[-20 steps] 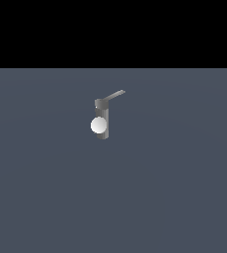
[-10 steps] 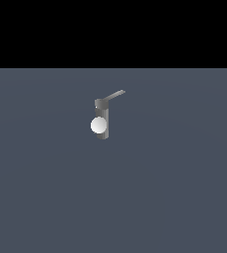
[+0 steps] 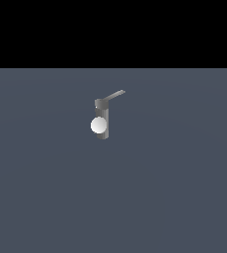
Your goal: Turn on the faucet by rotating a designated handle.
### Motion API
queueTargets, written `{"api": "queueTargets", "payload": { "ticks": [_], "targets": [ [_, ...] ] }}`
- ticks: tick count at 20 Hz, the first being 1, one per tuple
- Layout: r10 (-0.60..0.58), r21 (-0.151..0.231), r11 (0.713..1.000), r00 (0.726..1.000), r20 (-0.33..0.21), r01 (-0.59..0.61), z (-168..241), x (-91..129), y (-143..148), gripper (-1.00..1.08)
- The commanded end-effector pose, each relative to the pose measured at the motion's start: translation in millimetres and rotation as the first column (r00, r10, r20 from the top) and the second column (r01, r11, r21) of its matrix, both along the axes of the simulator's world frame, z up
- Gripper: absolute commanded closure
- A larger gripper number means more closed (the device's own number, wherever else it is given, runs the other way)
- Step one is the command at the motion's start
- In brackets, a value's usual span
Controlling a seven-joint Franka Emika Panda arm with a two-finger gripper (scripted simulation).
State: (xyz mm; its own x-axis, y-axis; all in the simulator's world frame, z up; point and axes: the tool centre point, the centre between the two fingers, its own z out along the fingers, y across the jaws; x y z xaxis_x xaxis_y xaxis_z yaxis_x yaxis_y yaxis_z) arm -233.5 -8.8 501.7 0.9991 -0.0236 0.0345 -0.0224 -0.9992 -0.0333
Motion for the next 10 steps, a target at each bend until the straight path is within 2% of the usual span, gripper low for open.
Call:
{"api": "queueTargets", "payload": {
  "ticks": [1,6,10],
  "targets": [
    [-0.029,0.006,1.0,1.0,-0.003,0.029,-1.2,9.1,-0.1,1.08],
    [-0.113,0.022,0.993,0.994,-0.011,0.113,-5.7,35.7,-0.4,1.08],
    [-0.204,0.036,0.978,0.979,-0.021,0.205,-12.9,64.7,-1.0,1.08]
  ]
}}
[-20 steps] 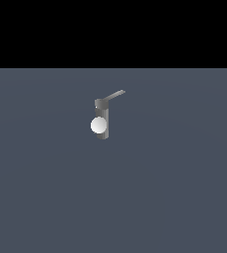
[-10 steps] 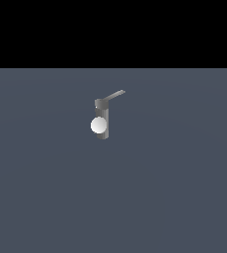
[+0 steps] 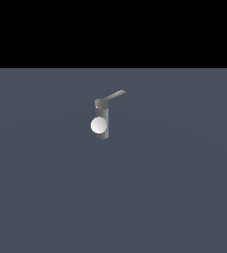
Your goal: Turn on the faucet by rotating a designated handle.
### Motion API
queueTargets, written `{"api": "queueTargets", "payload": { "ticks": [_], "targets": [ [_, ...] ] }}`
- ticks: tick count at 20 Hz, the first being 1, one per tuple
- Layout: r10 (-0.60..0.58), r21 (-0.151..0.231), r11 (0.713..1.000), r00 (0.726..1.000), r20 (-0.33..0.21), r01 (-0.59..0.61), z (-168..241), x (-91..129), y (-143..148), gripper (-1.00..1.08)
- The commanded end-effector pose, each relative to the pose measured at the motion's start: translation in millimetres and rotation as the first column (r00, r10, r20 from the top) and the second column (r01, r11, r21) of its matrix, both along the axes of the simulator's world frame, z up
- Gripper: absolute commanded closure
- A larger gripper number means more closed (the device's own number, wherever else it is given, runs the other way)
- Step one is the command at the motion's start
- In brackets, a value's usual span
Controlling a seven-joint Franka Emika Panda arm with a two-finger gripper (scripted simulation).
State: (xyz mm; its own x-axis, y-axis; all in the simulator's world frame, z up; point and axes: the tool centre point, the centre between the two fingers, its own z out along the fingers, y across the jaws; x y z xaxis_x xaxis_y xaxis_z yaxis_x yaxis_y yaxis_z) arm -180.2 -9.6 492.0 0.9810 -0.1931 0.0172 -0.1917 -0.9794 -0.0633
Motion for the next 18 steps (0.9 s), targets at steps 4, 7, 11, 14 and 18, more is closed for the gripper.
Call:
{"api": "queueTargets", "payload": {
  "ticks": [4,7,11,14,18],
  "targets": [
    [-0.145,0.019,0.989,0.989,-0.016,0.145,-14.7,44.8,-1.2,1.08],
    [-0.226,0.026,0.974,0.974,-0.027,0.227,-25.5,69.8,-2.1,1.08],
    [-0.334,0.03,0.942,0.942,-0.041,0.335,-42.9,102.7,-3.4,1.08],
    [-0.412,0.03,0.91,0.91,-0.051,0.413,-58.1,126.8,-4.6,1.08],
    [-0.511,0.025,0.858,0.857,-0.063,0.514,-81.2,157.8,-6.2,1.08]
  ]
}}
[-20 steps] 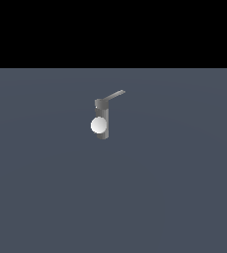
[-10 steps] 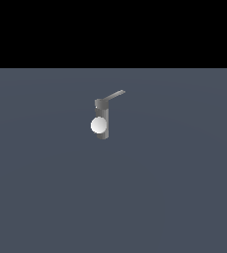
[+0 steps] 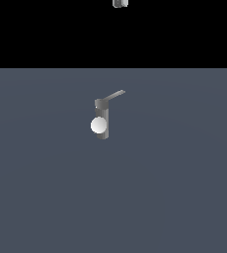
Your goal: Turn on the faucet by rotating a designated handle.
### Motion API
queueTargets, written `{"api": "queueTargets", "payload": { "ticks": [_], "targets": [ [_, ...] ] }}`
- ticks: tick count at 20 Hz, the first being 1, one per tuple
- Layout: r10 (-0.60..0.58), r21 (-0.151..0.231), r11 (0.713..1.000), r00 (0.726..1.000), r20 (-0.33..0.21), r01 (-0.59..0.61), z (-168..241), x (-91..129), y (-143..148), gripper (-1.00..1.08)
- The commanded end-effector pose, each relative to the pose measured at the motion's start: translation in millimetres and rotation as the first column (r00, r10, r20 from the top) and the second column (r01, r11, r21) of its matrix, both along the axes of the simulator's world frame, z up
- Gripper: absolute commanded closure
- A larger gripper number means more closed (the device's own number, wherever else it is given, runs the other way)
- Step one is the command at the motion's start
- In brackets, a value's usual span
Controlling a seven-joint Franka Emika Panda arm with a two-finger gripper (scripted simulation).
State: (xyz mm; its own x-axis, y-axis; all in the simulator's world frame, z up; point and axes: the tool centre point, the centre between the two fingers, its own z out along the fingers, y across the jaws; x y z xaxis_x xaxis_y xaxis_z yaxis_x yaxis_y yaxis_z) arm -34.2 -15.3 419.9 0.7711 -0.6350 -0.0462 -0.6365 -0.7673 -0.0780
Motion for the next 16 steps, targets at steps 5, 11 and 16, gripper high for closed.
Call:
{"api": "queueTargets", "payload": {
  "ticks": [5,11,16],
  "targets": [
    [-0.184,-0.005,0.983,0.983,-0.019,0.184,-42.3,48.6,-2.9,1.08],
    [-0.346,-0.021,0.938,0.938,-0.032,0.345,-88.1,88.7,-5.8,1.08],
    [-0.472,-0.04,0.882,0.881,-0.035,0.47,-130.7,118.2,-8.4,1.08]
  ]
}}
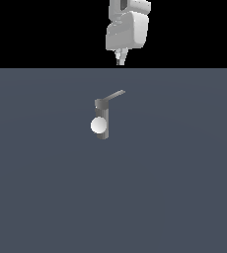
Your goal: Turn on the faucet by rotating a designated handle.
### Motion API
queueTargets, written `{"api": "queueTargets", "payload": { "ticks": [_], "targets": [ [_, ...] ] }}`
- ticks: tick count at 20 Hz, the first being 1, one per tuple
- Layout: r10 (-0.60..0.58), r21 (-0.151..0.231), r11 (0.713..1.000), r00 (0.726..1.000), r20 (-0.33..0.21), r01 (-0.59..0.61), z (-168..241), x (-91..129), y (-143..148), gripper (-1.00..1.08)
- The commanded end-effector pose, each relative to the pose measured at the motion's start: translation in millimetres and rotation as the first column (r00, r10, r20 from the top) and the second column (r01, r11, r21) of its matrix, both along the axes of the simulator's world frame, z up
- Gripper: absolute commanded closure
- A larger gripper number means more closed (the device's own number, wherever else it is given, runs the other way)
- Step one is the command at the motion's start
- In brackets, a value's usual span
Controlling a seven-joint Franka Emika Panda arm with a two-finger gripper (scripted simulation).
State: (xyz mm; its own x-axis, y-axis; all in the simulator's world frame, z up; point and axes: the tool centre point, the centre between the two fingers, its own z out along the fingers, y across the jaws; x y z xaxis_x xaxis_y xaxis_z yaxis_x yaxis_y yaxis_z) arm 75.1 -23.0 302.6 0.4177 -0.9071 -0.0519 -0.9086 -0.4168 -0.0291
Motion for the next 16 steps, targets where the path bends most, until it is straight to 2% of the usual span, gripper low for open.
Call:
{"api": "queueTargets", "payload": {
  "ticks": [1,8,16],
  "targets": [
    [-0.07,-0.009,0.998,0.998,-0.004,0.07,-22.3,14.3,-1.3,1.08],
    [-0.226,-0.037,0.974,0.974,-0.008,0.225,-77.7,42.8,-4.4,1.08],
    [-0.318,-0.056,0.947,0.948,-0.006,0.317,-114.2,57.4,-6.4,1.08]
  ]
}}
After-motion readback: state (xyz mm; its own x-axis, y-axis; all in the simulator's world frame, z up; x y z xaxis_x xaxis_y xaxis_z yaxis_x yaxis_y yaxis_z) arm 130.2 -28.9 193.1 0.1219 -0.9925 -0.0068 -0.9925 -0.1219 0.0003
